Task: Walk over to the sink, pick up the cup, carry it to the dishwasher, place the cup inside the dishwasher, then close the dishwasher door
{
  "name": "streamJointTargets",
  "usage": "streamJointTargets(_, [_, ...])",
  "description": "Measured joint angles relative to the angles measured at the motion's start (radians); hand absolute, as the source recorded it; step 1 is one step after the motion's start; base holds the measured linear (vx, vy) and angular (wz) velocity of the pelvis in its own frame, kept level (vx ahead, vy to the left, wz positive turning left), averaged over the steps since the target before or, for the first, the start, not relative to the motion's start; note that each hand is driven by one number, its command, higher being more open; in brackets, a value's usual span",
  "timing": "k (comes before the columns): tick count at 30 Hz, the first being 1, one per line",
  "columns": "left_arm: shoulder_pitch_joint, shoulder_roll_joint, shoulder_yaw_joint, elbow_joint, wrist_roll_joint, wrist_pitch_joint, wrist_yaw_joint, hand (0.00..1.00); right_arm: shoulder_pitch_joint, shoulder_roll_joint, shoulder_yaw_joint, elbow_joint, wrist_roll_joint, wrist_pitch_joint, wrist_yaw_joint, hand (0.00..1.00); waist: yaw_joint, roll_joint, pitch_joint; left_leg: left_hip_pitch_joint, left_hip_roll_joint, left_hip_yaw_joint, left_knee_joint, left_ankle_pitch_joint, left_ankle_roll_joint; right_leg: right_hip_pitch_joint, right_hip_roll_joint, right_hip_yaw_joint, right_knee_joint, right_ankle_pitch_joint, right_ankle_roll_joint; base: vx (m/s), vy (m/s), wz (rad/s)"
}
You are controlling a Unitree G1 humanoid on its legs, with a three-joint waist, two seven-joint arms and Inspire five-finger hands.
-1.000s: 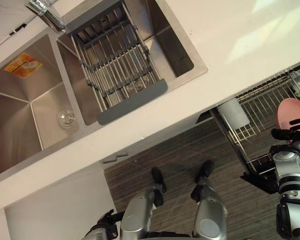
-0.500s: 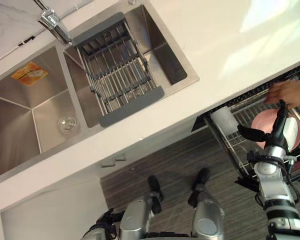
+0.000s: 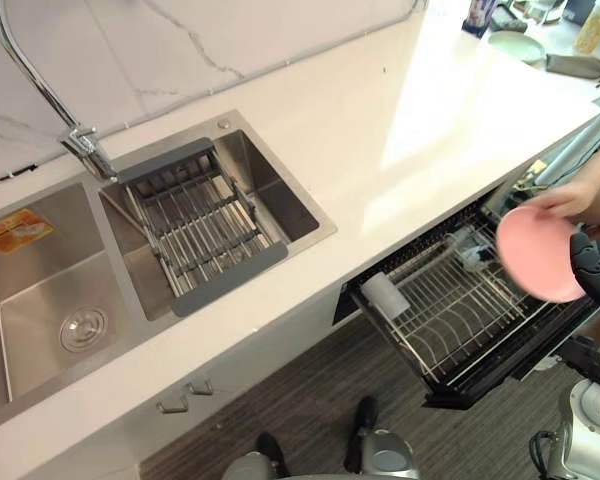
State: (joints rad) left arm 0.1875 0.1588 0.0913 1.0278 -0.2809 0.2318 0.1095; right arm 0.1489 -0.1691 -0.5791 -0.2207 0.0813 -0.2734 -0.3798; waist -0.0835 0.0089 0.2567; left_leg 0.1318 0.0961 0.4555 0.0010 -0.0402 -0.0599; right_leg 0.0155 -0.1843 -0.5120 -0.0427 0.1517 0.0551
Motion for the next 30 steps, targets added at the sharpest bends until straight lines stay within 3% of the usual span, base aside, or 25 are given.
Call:
streamJointTargets(17, [0.043, -0.006, -0.003, 0.000, -0.002, 0.001, 0.011, 1.00, 0.048, 0.046, 0.104, -0.084, 0.131, -0.014, 0.032, 1.00, 0.011, 0.000, -0.077, 0.020, 0.020, 0.051, 0.016, -0.017, -0.016, 0.017, 0.030, 0.038, -0.041, 0.018, -0.004, -0.01, 0.005, -0.07])
streamJointTargets(30, [0.052, -0.007, -0.005, 0.000, -0.013, -0.001, 0.010, 1.00, 0.061, 0.056, 0.117, -0.122, 0.131, -0.014, 0.058, 1.00, 0.012, -0.006, -0.086, 0.020, 0.021, 0.054, 0.021, -0.020, -0.017, 0.016, 0.030, 0.042, -0.041, 0.019, -0.004, 0.00, 0.007, 0.00])
